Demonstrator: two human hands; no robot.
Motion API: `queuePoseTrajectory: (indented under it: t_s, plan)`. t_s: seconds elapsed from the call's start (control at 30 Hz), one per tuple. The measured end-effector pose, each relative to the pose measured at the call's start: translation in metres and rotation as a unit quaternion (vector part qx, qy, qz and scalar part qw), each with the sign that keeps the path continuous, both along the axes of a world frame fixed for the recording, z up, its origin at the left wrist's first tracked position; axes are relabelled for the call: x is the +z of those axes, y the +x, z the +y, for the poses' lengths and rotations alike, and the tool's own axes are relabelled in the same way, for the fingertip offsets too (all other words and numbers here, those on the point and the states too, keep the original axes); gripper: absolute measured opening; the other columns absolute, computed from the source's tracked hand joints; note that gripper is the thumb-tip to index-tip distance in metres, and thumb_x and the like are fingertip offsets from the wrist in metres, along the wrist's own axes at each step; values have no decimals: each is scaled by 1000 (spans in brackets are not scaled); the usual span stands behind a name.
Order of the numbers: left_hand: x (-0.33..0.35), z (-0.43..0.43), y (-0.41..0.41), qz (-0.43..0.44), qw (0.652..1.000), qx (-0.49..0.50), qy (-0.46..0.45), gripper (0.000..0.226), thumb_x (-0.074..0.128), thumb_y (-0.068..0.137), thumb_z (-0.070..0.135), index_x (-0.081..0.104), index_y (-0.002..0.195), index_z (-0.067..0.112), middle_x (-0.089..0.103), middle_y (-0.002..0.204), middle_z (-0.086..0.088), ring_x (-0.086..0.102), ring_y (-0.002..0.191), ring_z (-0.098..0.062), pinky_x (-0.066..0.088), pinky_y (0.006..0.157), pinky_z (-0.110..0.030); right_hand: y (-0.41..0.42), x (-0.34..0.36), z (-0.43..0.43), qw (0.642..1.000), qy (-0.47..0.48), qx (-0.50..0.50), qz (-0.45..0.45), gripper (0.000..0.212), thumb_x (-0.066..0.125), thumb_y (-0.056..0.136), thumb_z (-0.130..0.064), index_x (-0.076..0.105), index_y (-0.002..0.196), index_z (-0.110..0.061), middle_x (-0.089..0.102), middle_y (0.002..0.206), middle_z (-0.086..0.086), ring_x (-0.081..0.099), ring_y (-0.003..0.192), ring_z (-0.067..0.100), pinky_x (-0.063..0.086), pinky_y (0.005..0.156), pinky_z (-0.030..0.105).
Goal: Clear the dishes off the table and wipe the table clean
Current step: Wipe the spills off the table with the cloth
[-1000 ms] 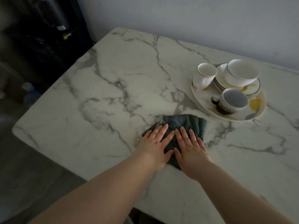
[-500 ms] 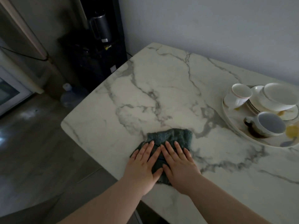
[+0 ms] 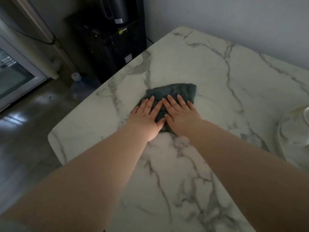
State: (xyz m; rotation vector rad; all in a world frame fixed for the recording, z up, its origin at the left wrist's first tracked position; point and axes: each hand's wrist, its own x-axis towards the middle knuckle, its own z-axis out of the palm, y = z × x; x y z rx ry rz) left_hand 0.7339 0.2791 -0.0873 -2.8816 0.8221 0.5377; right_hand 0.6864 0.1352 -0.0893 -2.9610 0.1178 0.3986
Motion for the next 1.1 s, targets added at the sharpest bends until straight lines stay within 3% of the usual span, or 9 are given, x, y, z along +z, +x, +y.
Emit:
queuePoseTrajectory:
  t_s: [0.2,0.43,0.57,0.63,0.7,0.8,0.87,0.97,1.1]
  plan:
    - [3,-9,9,5,1000,22,5,66,14,97,58,-16,151,34,-24,159,4,-14,148,-15,1,121,-38,16,2,-3,1000,3,-4,29,57,15,102,-43,-9,153,-33,-15,161,-11,-13,148,18,-3,120,42]
    - [-1,17,-66,-2,999,-23,-35,67,15,97,59,-14,151,34,-22,160,3,-12,148,-15,0,119,-37,-69,7,14,999,5,-7,35,59,14,101,-45,-11,153,-31,-17,161,-10,-14,148,19,-4,119,40]
    - [5,47,-157,12,996,-57,-69,68,18,97,58,-13,151,32,-24,159,2,-16,148,-16,-4,118,-38,-168,6,38,998,-30,4,47,70,-13,82,-55,-21,147,-31,-21,158,-10,-16,148,20,-5,118,38]
    - [10,65,-201,29,993,-87,-71,69,17,97,59,-16,151,31,-29,157,3,-19,147,-17,-7,118,-39,-221,4,56,998,-52,-3,42,69,-9,89,-55,-5,152,-28,-5,161,-6,-4,148,22,2,118,36]
    - [8,82,-232,44,990,-113,-73,70,13,94,60,-18,150,31,-34,154,3,-20,146,-17,-10,117,-39,-259,1,72,997,-62,-25,44,66,4,98,-52,28,152,-22,30,157,1,23,143,25,15,112,39]
    - [6,115,-262,50,986,-136,-81,72,6,88,61,-18,150,32,-37,148,6,-19,147,-16,-15,113,-35,-294,1,104,994,-63,-41,81,63,12,100,-51,40,146,-20,42,151,2,37,137,28,21,106,42]
    - [5,140,-269,44,987,-127,-92,71,7,89,62,-16,150,34,-36,148,8,-18,147,-15,-16,111,-34,-295,8,129,995,-59,-40,71,65,7,99,-53,30,151,-22,30,157,2,26,143,29,15,109,42]
    - [5,167,-258,34,990,-106,-90,71,10,90,64,-16,149,36,-32,153,9,-18,147,-12,-16,112,-32,-278,12,154,997,-20,-12,78,68,-19,85,-61,-21,147,-33,-27,155,-8,-26,142,22,-17,110,38]
    - [4,197,-228,-4,993,-60,-103,70,14,92,65,-10,151,35,-26,154,9,-11,148,-13,-12,114,-32,-235,11,179,998,-5,21,64,75,-17,76,-58,-24,147,-34,-26,157,-9,-32,139,17,-16,114,38]
